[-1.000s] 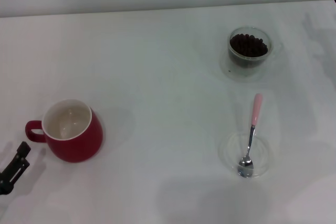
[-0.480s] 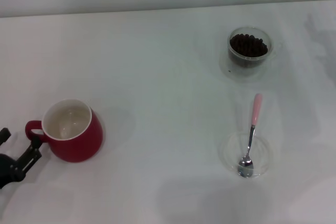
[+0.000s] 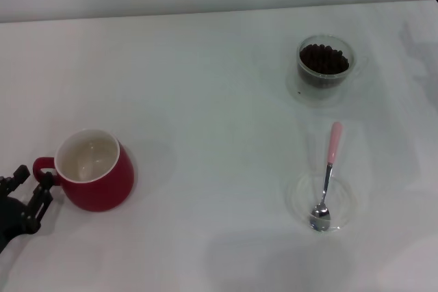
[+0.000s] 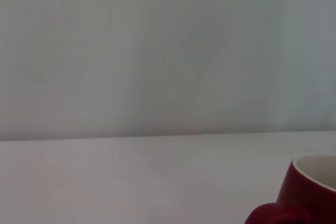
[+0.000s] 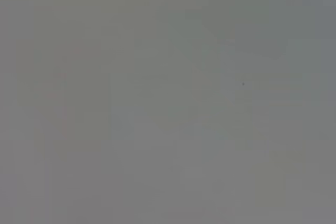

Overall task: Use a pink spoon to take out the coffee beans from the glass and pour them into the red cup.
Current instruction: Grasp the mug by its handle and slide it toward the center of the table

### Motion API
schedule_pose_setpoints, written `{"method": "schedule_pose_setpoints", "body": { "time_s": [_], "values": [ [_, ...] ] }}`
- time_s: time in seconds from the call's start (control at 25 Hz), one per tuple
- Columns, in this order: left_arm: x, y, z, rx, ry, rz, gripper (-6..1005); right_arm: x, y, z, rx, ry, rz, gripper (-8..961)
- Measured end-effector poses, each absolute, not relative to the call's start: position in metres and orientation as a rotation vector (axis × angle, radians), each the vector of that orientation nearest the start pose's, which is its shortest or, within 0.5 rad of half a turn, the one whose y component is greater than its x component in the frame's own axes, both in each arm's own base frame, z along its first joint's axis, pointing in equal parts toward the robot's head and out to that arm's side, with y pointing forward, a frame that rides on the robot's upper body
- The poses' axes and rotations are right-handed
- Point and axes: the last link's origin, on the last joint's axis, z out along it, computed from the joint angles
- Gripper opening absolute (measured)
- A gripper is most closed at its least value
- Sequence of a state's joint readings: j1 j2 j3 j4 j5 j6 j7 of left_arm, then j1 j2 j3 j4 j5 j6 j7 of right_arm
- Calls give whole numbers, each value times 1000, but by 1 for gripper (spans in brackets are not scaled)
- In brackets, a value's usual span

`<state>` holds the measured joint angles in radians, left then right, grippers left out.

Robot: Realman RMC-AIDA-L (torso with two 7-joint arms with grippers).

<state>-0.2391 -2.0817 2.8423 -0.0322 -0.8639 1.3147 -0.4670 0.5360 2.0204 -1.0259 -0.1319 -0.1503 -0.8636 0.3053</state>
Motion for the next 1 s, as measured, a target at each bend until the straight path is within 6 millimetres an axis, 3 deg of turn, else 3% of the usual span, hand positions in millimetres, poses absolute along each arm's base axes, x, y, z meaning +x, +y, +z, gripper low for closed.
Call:
{"method": "schedule_pose_setpoints", "body": {
  "time_s": [0.16,0.48,0.72,1.0],
  "values": [
    [-375,224,-47,-1986,-705,-643,483,375,379,60,-1336,758,578,845],
    [-372,231,-46,-2005,-667,-634,406,376,377,58,-1334,775,586,845],
    [-370,230,-49,-2014,-635,-619,260,378,373,59,-1320,790,617,845],
    [-367,230,-53,-2016,-637,-634,186,379,371,60,-1317,789,622,844]
  ]
}}
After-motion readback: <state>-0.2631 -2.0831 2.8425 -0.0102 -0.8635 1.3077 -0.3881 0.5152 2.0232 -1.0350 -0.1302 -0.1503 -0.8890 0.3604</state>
